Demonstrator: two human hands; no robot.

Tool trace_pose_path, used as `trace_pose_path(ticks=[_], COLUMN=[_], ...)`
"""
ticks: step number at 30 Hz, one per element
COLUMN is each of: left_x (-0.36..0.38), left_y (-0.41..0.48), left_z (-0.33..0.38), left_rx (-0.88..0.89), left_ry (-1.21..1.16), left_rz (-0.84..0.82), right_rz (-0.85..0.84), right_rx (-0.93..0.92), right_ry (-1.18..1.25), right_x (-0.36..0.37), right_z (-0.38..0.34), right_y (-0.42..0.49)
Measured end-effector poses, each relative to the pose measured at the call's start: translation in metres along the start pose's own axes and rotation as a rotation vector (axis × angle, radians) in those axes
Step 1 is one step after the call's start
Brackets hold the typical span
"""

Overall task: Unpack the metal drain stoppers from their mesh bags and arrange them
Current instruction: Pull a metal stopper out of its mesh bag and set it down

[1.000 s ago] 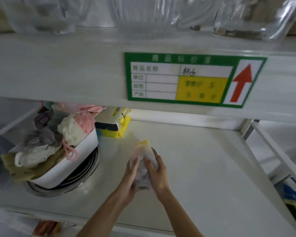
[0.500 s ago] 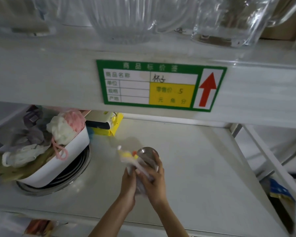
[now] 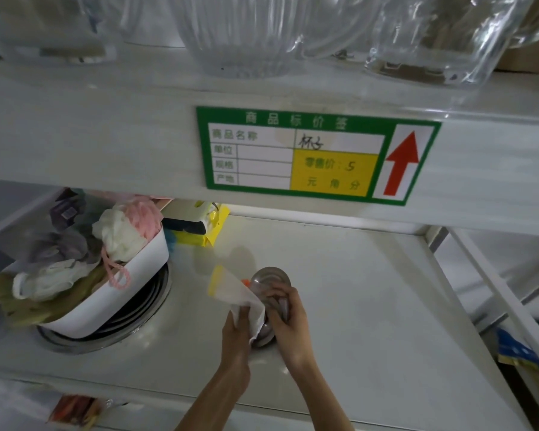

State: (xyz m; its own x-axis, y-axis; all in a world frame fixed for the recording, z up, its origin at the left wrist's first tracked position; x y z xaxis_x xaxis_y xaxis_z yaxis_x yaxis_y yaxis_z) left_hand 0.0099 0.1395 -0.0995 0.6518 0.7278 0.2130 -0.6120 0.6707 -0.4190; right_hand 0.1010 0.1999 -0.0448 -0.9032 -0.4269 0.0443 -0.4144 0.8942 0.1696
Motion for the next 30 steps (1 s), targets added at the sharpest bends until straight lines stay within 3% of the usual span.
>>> trace_pose_path(ticks=[4,7,10,20,26,30], left_x=[0.001,0.000,-0.002,-0.017,-0.019,-0.011], left_y=[0.001,-0.004,-0.008,-0.004,0.003,0.000], left_z=[-0.002,0.005,0.008,0.011,0.004,0.004], left_rx=[-0.025,0.102,0.107,0.106,0.126,0.112], left_ry=[0.009,0.119,0.132,0.123,0.270,0.286], left_rz=[-0.018,0.030,0.074,0.057,0.026,-0.023], right_rz=[0.044,0.142,0.193,-0.020,-0.361,-0.298], right_rx=[-0.016,0.058,0.124,0.092,0.074,-0.022], right_ry=[-0.010,0.073,0.122,-0.269,-0.449,-0.868], right_x=[0.002,0.001,0.004,0.000,-0.007,-0.008], right_z=[0.005,0.011,0.016,0.022,0.015,0.015], right_y=[-0.001,-0.001,0.000,0.027,0.042,0.049])
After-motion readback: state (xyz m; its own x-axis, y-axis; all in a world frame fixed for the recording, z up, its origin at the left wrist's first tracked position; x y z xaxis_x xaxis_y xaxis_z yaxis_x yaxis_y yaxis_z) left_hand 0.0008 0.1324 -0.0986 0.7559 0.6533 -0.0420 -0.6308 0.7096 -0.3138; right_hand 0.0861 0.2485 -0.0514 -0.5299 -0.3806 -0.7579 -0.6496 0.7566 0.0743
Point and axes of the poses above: each hand's wrist, its own y-axis towards the middle knuckle, its own x-axis out of the palm, z = x × y, the point moved 5 cm from there along y, towards the middle knuckle, and after that the axes turned 3 degrees about y, right-handed, at the moved point
